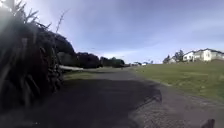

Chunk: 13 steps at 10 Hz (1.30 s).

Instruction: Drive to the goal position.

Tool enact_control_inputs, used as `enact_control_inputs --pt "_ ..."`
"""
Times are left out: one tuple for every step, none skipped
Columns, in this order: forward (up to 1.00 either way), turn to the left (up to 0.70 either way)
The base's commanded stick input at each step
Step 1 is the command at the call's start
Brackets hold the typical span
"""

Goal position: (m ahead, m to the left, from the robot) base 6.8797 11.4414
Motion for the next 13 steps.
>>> enact_control_inputs --pt "1.00 0.00" --pt "1.00 0.00" --pt "1.00 0.00" --pt "1.00 0.00" --pt "1.00 0.00" --pt "1.00 0.00" --pt "1.00 0.00" --pt "1.00 0.00" --pt "1.00 0.00" --pt "1.00 0.00" --pt "1.00 0.00" --pt "1.00 0.00" --pt "1.00 0.00"
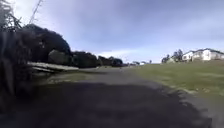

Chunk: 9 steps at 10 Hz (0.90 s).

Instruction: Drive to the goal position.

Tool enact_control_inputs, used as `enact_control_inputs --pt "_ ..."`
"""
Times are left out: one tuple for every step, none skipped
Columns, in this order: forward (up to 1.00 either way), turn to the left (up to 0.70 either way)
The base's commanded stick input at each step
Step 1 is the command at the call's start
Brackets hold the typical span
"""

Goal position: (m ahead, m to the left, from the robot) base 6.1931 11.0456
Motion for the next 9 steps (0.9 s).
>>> enact_control_inputs --pt "1.00 0.00" --pt "1.00 0.00" --pt "1.00 0.00" --pt "1.00 0.00" --pt "1.00 0.00" --pt "1.00 0.00" --pt "1.00 0.15" --pt "1.00 0.27" --pt "1.00 0.27"
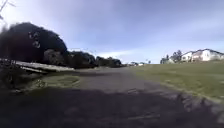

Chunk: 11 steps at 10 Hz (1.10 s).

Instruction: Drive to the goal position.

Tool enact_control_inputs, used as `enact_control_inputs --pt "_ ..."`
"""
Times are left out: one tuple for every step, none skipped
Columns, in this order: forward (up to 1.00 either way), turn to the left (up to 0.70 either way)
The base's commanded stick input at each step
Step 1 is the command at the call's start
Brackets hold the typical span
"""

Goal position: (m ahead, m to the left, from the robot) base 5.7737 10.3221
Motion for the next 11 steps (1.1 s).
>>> enact_control_inputs --pt "1.00 0.27" --pt "1.00 0.27" --pt "1.00 0.27" --pt "1.00 0.27" --pt "1.00 0.07" --pt "1.00 0.00" --pt "1.00 0.00" --pt "1.00 0.00" --pt "1.00 0.00" --pt "1.00 0.00" --pt "1.00 0.00"
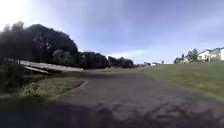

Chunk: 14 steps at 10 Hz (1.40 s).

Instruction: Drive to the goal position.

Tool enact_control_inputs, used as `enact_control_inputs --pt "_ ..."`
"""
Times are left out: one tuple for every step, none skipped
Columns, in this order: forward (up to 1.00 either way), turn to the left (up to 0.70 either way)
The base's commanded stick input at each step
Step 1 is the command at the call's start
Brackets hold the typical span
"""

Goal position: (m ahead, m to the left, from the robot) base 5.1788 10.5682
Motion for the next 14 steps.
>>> enact_control_inputs --pt "1.00 0.00" --pt "1.00 0.00" --pt "1.00 0.00" --pt "1.00 0.00" --pt "1.00 0.00" --pt "1.00 0.00" --pt "1.00 0.00" --pt "1.00 0.00" --pt "1.00 0.00" --pt "1.00 0.00" --pt "1.00 0.00" --pt "1.00 0.00" --pt "1.00 0.00" --pt "1.00 0.00"
